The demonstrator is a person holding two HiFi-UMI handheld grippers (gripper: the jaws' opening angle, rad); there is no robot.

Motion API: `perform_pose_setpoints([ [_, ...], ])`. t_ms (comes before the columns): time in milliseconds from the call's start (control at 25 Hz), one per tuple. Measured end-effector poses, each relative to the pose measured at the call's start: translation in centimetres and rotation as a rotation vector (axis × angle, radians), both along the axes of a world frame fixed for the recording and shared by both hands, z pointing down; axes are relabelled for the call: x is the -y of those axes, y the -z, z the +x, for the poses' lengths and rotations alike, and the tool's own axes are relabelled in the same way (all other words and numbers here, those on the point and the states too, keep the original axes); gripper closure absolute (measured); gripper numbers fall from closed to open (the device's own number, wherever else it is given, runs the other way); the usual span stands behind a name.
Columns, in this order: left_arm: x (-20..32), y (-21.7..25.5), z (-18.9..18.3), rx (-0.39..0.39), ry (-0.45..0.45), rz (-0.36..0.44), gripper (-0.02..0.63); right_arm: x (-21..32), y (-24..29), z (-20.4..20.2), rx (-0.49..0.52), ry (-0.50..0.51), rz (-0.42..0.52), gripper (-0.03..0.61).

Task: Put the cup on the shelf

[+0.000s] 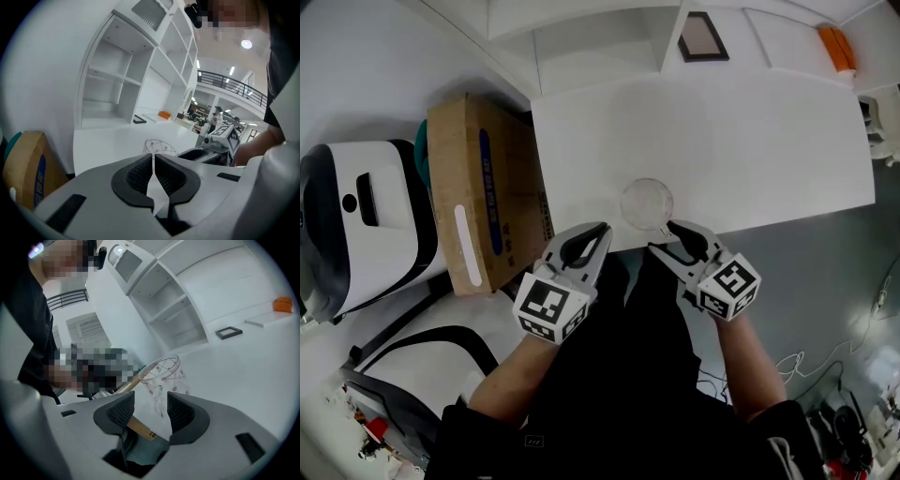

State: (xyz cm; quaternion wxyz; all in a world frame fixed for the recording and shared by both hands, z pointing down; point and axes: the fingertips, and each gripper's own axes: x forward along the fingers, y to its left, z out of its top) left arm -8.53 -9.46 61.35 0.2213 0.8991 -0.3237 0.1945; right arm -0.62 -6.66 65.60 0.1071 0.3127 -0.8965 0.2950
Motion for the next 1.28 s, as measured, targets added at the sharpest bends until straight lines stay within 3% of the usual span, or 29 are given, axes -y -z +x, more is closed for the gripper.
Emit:
perform_pose_setpoints([
  [160,0.2,0.2,-0.4,-0.005,-0.011,-0.002,0.586,0.9,-1.1,-0.3,-0.021,-0.058,-0.011,0.408],
  [320,0.4,0.8,-0.9,-0.007,-0.02,0.0,0.586,1.6,-1.5,-0.2,-0.044,-0.109,-0.012,0.487],
  [480,1.2,1.5,-1.7,-0.005,-0.024,0.01,0.586,2.2,-1.4,-0.6,-0.049,-0.147,-0.015,0.493],
  [640,2.1,2.2,-2.0,-0.007,-0.019,0.021,0.586,2.8,-1.3,-1.7,-0.036,-0.127,-0.01,0.515],
  [840,2.6,4.5,-2.3,-0.03,-0.013,0.05,0.586,2.9,-0.2,-2.4,0.045,-0.122,-0.071,0.528],
  [1160,4.3,8.7,-5.4,-0.034,0.055,0.134,0.586,2.5,1.5,-1.6,-0.02,-0.097,-0.073,0.531],
  [1280,4.3,9.5,-6.5,-0.029,0.073,0.146,0.586,2.8,1.8,-1.4,0.028,-0.111,-0.087,0.532],
])
